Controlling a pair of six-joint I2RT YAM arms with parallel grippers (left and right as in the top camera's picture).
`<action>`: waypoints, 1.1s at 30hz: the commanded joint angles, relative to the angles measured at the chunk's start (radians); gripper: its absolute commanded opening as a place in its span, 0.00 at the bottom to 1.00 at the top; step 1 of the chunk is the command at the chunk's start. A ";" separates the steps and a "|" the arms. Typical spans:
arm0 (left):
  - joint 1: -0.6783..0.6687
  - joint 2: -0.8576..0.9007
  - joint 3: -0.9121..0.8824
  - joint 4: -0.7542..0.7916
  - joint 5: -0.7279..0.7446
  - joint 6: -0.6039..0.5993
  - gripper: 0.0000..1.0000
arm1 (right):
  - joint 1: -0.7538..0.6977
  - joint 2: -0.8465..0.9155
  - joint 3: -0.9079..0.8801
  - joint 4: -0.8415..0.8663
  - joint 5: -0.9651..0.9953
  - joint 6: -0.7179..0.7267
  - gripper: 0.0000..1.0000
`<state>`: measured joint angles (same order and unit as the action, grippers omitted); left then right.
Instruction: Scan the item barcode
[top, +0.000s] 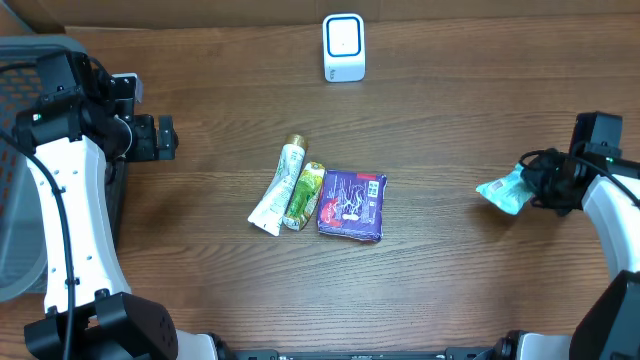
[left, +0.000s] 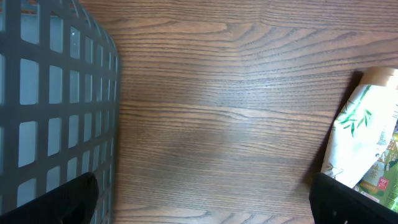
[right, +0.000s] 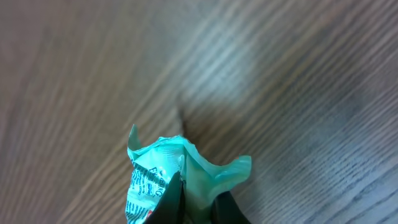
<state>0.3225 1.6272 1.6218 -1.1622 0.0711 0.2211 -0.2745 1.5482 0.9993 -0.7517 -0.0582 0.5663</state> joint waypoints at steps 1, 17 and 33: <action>0.004 -0.011 -0.005 0.000 0.004 0.026 1.00 | -0.002 0.005 -0.001 0.005 -0.014 0.006 0.47; 0.004 -0.011 -0.005 0.000 0.004 0.026 1.00 | 0.266 -0.001 0.212 -0.137 -0.503 -0.145 0.68; 0.004 -0.011 -0.005 0.000 0.004 0.026 1.00 | 0.927 0.195 0.195 0.320 -0.342 0.291 0.55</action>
<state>0.3225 1.6272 1.6218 -1.1622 0.0711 0.2211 0.5850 1.6871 1.1965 -0.4690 -0.4305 0.7517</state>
